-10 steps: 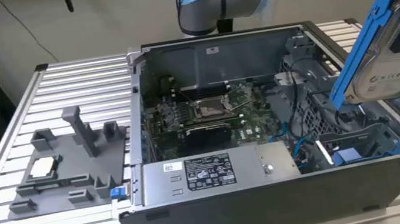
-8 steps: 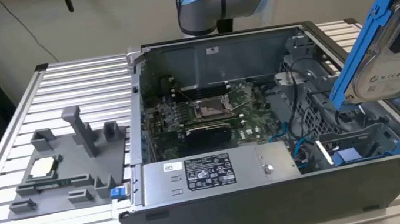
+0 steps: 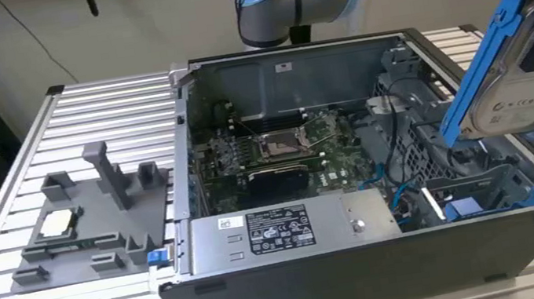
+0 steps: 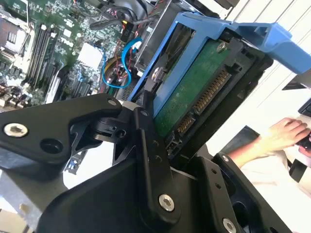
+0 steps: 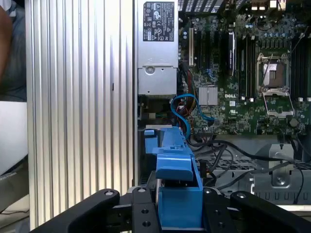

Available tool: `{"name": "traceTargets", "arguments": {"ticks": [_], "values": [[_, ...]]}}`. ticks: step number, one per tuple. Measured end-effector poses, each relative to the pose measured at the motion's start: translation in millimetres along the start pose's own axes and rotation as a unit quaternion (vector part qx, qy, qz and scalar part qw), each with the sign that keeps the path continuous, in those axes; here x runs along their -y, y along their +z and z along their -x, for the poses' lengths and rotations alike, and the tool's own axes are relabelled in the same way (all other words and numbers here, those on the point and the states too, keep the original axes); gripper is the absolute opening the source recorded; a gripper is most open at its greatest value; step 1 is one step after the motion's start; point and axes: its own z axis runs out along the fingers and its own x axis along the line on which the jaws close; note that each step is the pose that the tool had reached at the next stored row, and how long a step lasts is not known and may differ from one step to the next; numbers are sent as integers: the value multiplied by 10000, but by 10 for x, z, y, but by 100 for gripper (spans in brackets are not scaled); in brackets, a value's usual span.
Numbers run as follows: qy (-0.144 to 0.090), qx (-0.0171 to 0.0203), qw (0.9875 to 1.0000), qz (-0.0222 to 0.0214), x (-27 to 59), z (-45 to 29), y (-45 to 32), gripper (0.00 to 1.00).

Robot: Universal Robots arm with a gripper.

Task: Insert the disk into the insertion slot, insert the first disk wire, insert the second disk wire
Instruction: 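Insert the disk into the insertion slot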

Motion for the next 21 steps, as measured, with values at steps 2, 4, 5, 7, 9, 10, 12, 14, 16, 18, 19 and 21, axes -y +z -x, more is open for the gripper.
{"name": "traceTargets", "arguments": {"ticks": [2, 4, 5, 7, 9, 10, 12, 14, 16, 18, 19, 21], "values": [[0, 0, 10000, -1, 0, 0, 13, 33], [0, -1, 10000, -2, 1, 0, 25, 33], [0, -1, 10000, -3, 1, 0, 30, 33], [1, -2, 10000, -4, 1, 0, 39, 33], [0, -2, 10000, -4, 1, 0, 46, 33], [0, -2, 10000, -4, 2, 0, 49, 33], [0, -4, 10000, -4, 2, 0, 56, 33], [1, -5, 10000, -4, 2, 0, 63, 33], [0, -6, 10000, -4, 2, 0, 68, 33], [0, -8, 10000, -4, 3, 0, 75, 33], [1, -8, 10000, -4, 3, 0, 78, 33], [1, -8, 10000, -4, 3, 0, 84, 33]]}}
